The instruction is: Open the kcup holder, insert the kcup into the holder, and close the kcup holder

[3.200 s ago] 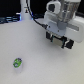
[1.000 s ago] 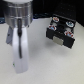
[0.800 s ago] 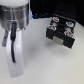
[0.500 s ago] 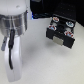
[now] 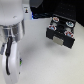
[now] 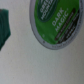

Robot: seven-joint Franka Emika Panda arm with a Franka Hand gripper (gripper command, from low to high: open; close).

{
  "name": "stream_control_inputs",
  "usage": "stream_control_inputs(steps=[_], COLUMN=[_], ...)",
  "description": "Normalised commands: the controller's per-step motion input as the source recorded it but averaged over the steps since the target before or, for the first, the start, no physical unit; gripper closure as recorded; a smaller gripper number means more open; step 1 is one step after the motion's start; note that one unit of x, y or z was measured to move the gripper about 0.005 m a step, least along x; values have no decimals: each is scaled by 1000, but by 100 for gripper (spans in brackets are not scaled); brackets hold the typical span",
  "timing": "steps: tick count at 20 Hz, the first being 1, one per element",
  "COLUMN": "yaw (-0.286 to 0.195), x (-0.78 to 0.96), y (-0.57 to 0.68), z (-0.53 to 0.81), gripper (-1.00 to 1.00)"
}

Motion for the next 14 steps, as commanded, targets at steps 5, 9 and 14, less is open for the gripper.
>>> stream_control_inputs(steps=[5, 9, 14], yaw=[-85, -101, -101], x=[18, 30, 63], y=[-181, -204, -165], z=[-80, -109, -111], gripper=[-100, -100, -100])
